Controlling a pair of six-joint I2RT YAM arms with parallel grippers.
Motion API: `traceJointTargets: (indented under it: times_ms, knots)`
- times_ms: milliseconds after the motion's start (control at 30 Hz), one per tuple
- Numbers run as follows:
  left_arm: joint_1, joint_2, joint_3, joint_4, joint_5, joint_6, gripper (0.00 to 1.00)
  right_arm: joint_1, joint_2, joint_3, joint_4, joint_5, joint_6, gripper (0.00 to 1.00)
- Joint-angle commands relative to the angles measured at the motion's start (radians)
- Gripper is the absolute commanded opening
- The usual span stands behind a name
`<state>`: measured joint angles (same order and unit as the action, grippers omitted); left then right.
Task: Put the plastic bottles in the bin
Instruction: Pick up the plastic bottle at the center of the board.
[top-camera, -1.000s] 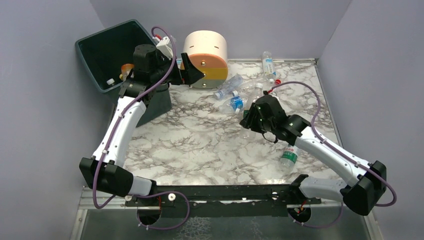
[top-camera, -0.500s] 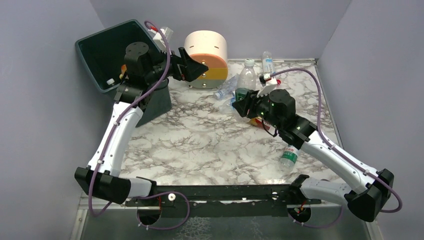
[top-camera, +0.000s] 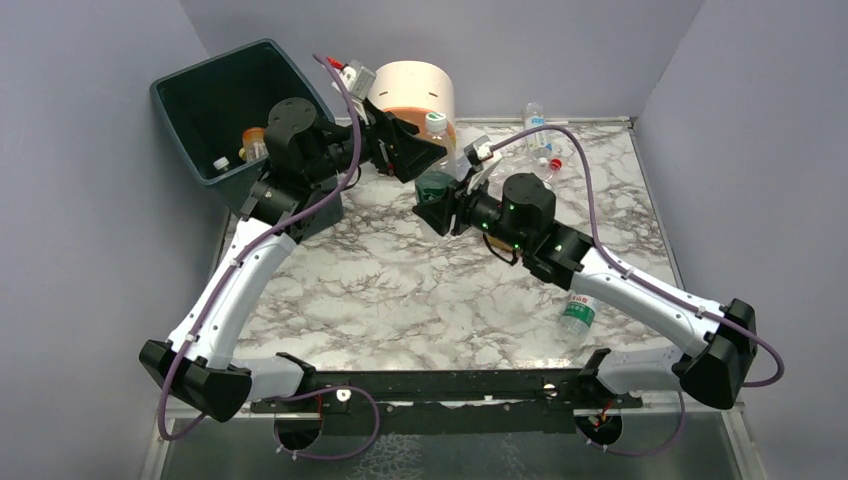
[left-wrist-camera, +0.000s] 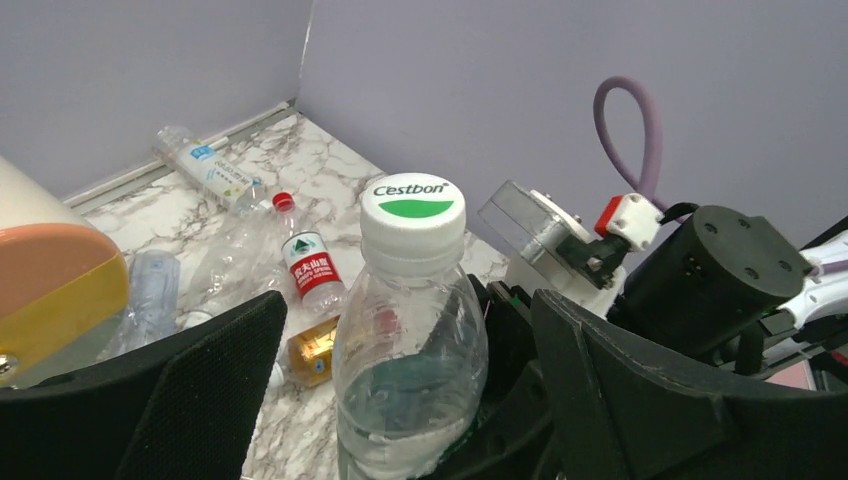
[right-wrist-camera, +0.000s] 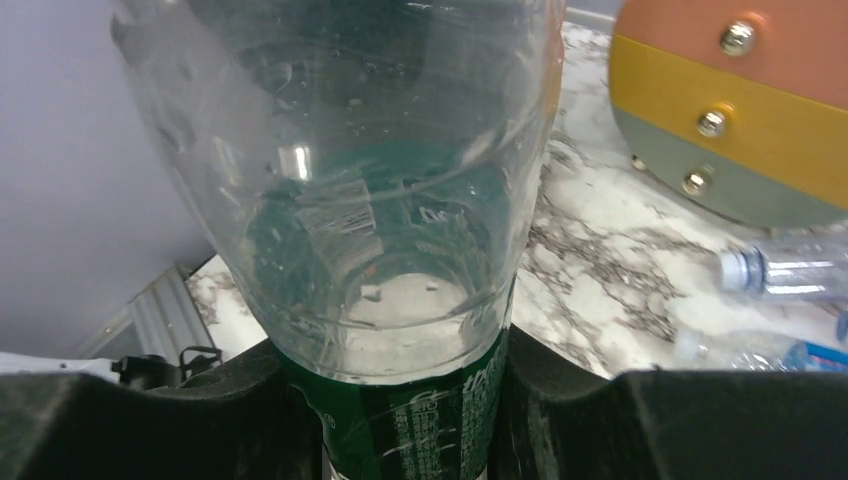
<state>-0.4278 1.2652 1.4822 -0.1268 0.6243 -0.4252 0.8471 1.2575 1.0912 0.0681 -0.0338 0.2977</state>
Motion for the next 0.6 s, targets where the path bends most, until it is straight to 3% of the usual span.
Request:
traceJointTargets:
  times_ms: [0, 567]
  knots:
    - [-0.040, -0.032, -0.026, 0.034, -0.073, 0.066, 0.99, 0.026, 0.017, 0.079, 0.072, -0.051, -0.035, 0.36]
    - [-0.124, -0.051, -0.087, 0.071, -0.241, 0.144, 0.99, 0.070, 0.100, 0.186, 0.033, -0.068, -0.058, 0.36]
